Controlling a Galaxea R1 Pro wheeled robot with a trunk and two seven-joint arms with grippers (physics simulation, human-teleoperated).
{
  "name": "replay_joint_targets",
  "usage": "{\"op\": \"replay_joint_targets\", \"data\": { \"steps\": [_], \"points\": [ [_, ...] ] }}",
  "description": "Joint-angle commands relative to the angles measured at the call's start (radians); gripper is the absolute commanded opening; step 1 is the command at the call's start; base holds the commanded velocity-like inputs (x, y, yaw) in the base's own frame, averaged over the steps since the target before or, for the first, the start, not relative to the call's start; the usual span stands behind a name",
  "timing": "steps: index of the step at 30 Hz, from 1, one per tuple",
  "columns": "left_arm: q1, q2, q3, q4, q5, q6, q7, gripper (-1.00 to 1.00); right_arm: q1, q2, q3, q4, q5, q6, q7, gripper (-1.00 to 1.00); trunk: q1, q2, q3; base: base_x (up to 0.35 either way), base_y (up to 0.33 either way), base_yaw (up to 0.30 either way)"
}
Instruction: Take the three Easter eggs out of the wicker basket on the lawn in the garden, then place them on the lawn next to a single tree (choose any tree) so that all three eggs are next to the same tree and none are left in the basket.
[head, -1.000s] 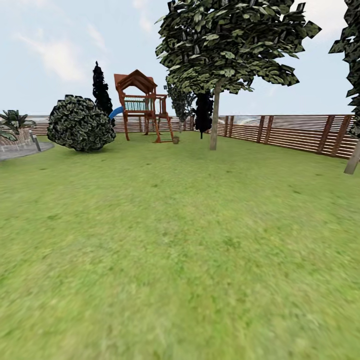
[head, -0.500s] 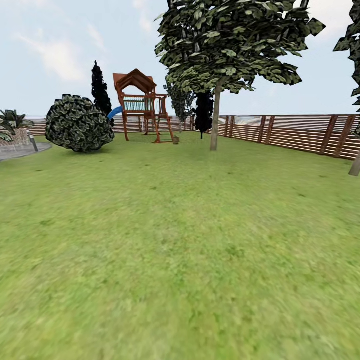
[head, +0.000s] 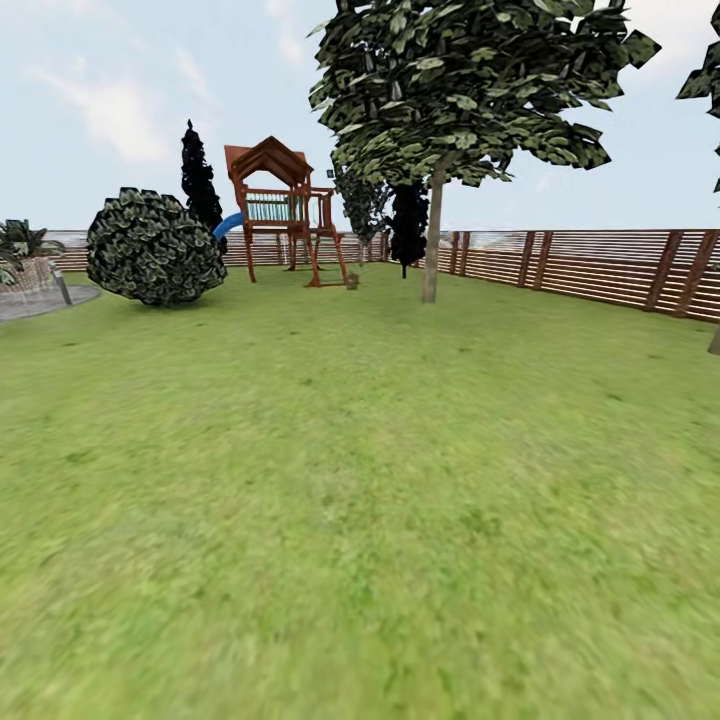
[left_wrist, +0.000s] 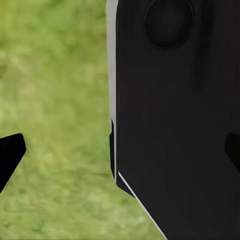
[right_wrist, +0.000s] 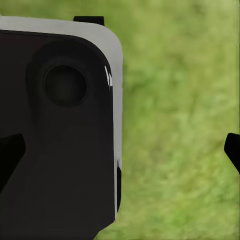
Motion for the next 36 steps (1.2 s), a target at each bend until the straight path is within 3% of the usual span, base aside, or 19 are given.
{"op": "replay_joint_targets", "data": {
  "steps": [1,16,25,36],
  "points": [
    [0.0,0.0,0.0,-0.001,-0.001,0.0,-0.001,1.0,-0.001,0.0,0.0,0.002,0.0,-0.001,0.0,1.0,0.001,0.0,-0.001,0.321,0.171,0.0],
    [0.0,0.0,0.0,-0.001,-0.001,0.0,-0.001,1.0,-0.001,0.0,0.0,0.002,0.0,-0.002,0.0,1.0,0.001,0.0,-0.001,0.31,0.191,-0.001],
    [0.0,0.0,0.0,-0.001,-0.001,0.0,0.0,1.0,-0.001,0.001,-0.001,0.004,0.0,-0.002,0.001,1.0,0.001,0.0,0.005,0.308,0.194,-0.172],
    [0.0,0.0,0.0,-0.001,-0.001,0.0,0.0,1.0,-0.001,0.001,-0.001,0.004,-0.001,-0.001,0.0,1.0,0.001,0.0,0.006,0.308,0.194,-0.017]
  ]
}}
